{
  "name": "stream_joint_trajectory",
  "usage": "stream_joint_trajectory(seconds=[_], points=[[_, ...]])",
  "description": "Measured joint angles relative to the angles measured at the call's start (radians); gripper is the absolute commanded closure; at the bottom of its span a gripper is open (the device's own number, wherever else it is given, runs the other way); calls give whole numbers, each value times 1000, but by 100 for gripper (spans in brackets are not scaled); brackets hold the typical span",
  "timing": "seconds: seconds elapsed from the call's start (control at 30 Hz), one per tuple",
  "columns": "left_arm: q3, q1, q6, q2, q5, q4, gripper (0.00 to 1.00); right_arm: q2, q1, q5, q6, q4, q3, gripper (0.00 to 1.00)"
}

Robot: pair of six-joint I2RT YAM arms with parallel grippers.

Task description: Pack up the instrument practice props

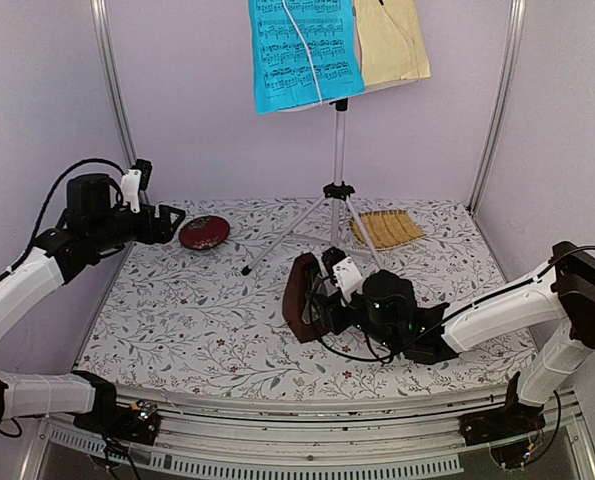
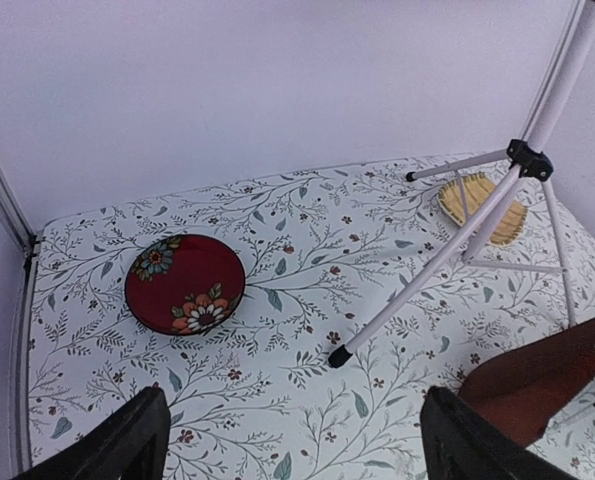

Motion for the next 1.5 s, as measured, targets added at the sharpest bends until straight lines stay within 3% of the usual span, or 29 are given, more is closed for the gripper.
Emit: stream_joint_trajectory(seconds=[1.5], points=[[-17,0,-1,0,7,7,11,67,103,245,97,-58,76,50]])
